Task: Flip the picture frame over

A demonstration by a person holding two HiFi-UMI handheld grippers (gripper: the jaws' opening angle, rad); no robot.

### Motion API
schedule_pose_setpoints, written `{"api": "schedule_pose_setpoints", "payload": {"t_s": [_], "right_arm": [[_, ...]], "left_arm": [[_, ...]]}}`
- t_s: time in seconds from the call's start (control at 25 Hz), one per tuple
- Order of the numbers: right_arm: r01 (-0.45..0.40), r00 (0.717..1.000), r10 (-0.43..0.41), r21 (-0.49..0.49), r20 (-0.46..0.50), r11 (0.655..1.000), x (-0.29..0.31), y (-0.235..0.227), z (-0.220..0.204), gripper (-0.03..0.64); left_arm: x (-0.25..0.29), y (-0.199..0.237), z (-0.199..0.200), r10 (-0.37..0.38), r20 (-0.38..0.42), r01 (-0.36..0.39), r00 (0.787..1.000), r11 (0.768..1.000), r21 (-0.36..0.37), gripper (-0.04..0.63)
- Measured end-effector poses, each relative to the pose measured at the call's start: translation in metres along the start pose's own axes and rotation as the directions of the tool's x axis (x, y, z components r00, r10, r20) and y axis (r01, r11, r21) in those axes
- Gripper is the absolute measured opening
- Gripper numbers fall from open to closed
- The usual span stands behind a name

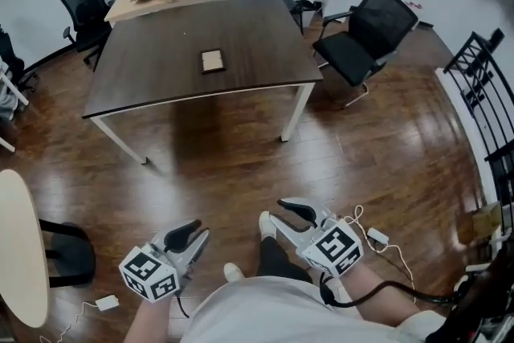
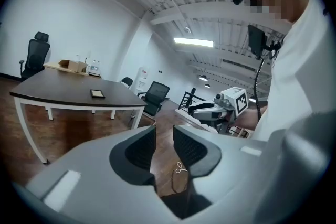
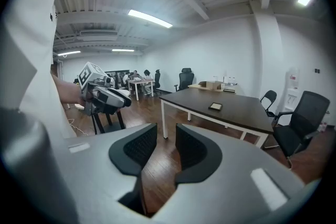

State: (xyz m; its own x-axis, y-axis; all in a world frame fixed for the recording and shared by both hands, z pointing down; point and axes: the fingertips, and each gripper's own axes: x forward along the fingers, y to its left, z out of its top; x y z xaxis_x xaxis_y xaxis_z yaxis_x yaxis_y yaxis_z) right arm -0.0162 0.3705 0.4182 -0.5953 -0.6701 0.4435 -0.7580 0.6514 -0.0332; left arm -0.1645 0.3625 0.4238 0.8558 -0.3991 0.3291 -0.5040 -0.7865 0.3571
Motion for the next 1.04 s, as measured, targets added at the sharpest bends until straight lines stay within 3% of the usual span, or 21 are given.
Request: {"api": "schedule_pose_setpoints", "payload": {"t_s": [0.16, 0.44, 0.72, 1.04], "right_arm": [[0.003, 1.000, -0.003, 0.012, -0.001, 1.000, -0.011, 0.021, -0.004, 0.115], [0.033, 0.999, -0.033, -0.007, -0.001, 0.999, -0.024, 0.039, -0.003, 0.115], [0.028, 1.000, -0.027, -0.028, 0.007, 0.999, -0.030, 0.045, -0.001, 0.114], [0.031, 1.000, -0.031, -0.032, 0.000, 0.999, -0.040, 0.040, -0.001, 0.114]], "left_arm": [[-0.015, -0.010, -0.009, 0.007, 0.002, -0.007, 1.000, 1.000, 0.017, 0.103], [-0.023, -0.030, -0.012, -0.047, 0.012, 0.047, 0.999, 0.998, 0.036, 0.103], [-0.024, -0.038, -0.014, -0.039, 0.017, 0.038, 0.999, 0.998, 0.056, 0.103], [-0.019, -0.045, -0.021, -0.041, 0.014, 0.040, 0.999, 0.999, 0.032, 0.103]]}}
